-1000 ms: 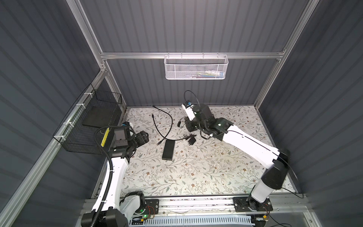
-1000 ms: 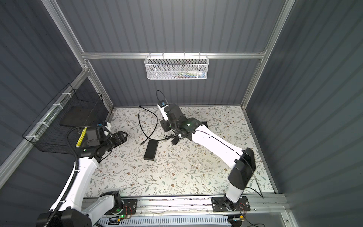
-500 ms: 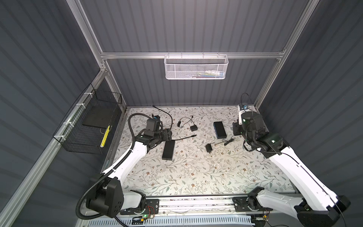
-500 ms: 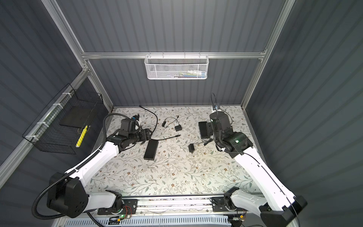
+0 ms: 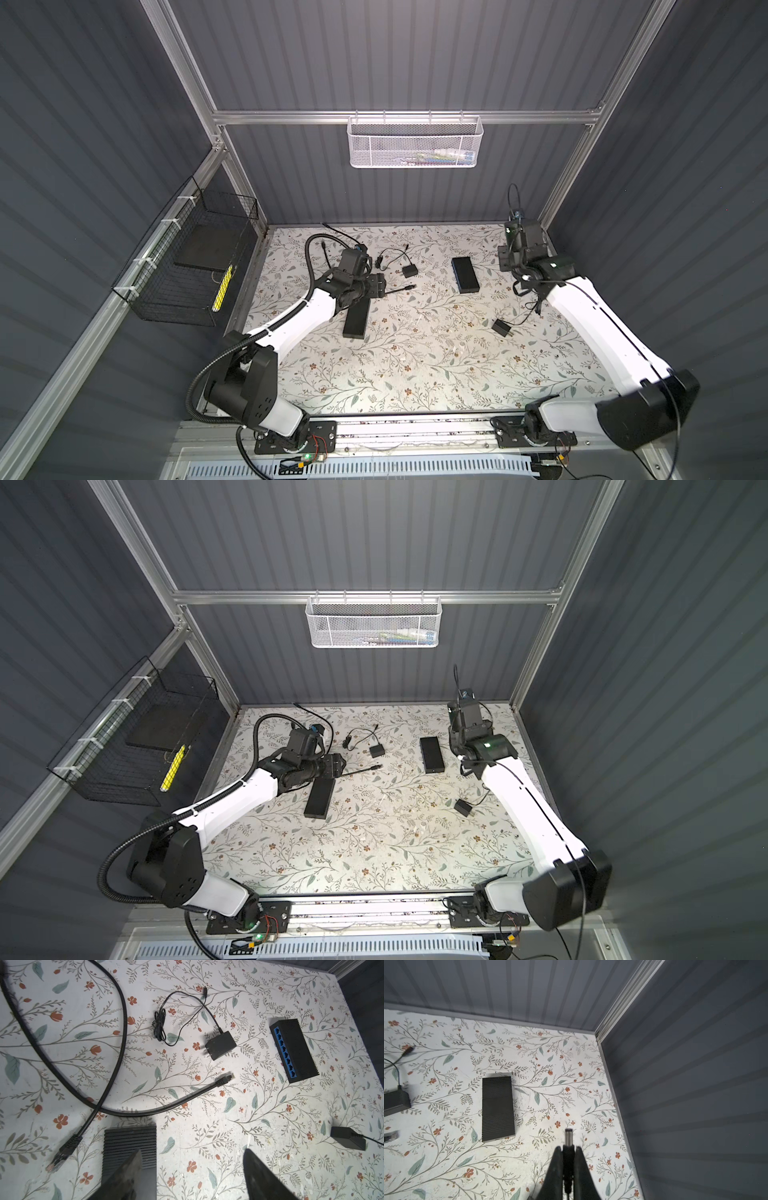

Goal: Insert the plug into the switch port

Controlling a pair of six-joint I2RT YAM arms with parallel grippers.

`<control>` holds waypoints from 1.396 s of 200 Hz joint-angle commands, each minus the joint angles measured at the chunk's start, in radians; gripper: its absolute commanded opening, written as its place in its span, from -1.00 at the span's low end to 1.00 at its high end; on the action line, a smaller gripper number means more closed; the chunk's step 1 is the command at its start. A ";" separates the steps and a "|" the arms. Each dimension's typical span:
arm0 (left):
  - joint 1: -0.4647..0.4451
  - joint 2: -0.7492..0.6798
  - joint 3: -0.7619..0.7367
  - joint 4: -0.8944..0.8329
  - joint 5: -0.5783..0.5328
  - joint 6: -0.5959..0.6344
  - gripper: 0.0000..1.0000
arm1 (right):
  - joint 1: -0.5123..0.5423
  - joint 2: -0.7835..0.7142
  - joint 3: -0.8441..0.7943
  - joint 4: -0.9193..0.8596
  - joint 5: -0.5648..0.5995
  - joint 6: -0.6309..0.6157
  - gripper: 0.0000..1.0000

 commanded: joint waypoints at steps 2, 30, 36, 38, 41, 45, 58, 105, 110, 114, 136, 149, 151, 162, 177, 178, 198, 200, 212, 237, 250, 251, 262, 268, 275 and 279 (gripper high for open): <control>-0.024 0.028 0.044 0.018 0.023 -0.013 0.55 | -0.044 0.142 0.042 0.074 -0.111 0.005 -1.00; -0.025 0.033 0.043 0.019 0.061 -0.045 0.55 | -0.075 0.382 0.184 0.027 -0.168 -0.007 -1.00; -0.025 0.024 0.028 0.031 0.058 -0.053 0.56 | -0.077 0.431 0.222 0.007 -0.176 -0.014 -1.00; -0.025 0.020 0.024 0.033 0.057 -0.054 0.56 | -0.077 0.446 0.234 0.002 -0.177 -0.017 -1.00; -0.025 0.017 0.020 0.035 0.054 -0.055 0.56 | -0.079 0.466 0.249 -0.003 -0.180 -0.019 -1.00; -0.025 0.012 0.016 0.035 0.048 -0.055 0.56 | -0.081 0.493 0.268 -0.010 -0.182 -0.020 -1.00; -0.025 0.002 0.020 0.011 0.030 -0.052 0.56 | -0.089 0.571 0.318 -0.036 -0.204 -0.016 -1.00; -0.025 0.000 0.045 -0.056 -0.006 -0.004 0.60 | -0.133 0.718 0.373 -0.090 -0.203 0.019 -0.83; -0.025 0.002 0.047 -0.062 -0.006 0.000 0.60 | -0.136 0.726 0.377 -0.095 -0.204 0.020 -0.80; -0.025 0.002 0.050 -0.065 -0.006 0.002 0.60 | -0.139 0.732 0.379 -0.096 -0.208 0.020 -0.77; -0.025 0.005 0.042 -0.056 -0.006 0.002 0.61 | -0.150 0.767 0.401 -0.117 -0.213 0.020 -0.48; -0.025 0.008 0.040 -0.055 -0.003 0.001 0.61 | -0.156 0.788 0.421 -0.140 -0.212 0.017 -0.28; -0.025 0.008 0.040 -0.055 -0.002 -0.001 0.61 | -0.157 0.790 0.423 -0.142 -0.213 0.016 -0.24; -0.025 0.007 0.037 -0.056 0.000 0.000 0.61 | -0.159 0.792 0.435 -0.153 -0.216 0.013 -0.10; -0.025 0.001 0.035 -0.062 -0.010 0.004 0.62 | -0.158 0.772 0.445 -0.160 -0.250 0.011 -0.01; -0.025 0.000 0.035 -0.063 -0.010 0.005 0.62 | -0.158 0.769 0.445 -0.161 -0.253 0.011 -0.01; -0.025 -0.008 0.035 -0.073 -0.023 0.012 0.62 | -0.154 0.725 0.450 -0.142 -0.319 0.020 0.03; -0.023 -0.009 0.035 -0.073 -0.023 0.013 0.62 | -0.154 0.721 0.450 -0.138 -0.329 0.021 0.03; -0.024 -0.012 0.035 -0.072 -0.022 0.014 0.62 | -0.154 0.712 0.449 -0.106 -0.391 0.037 0.03; -0.023 -0.014 0.035 -0.067 0.009 0.007 0.62 | -0.154 0.801 0.544 -0.125 -0.459 0.080 0.04; -0.024 -0.021 0.030 -0.055 0.032 0.002 0.63 | -0.157 0.864 0.625 -0.163 -0.513 0.106 0.06; -0.024 -0.021 0.029 -0.055 0.034 0.002 0.62 | -0.157 0.869 0.631 -0.166 -0.520 0.107 0.06; -0.023 -0.028 0.026 -0.055 0.037 0.001 0.63 | -0.155 0.909 0.686 -0.180 -0.574 0.112 0.15; -0.024 -0.032 0.022 -0.055 0.037 0.001 0.63 | -0.154 0.927 0.711 -0.191 -0.595 0.109 0.21; -0.024 -0.038 0.017 -0.056 0.034 0.001 0.63 | -0.150 0.940 0.731 -0.199 -0.610 0.105 0.30; -0.024 -0.044 0.016 -0.058 0.035 0.002 0.63 | -0.149 0.943 0.736 -0.201 -0.613 0.102 0.36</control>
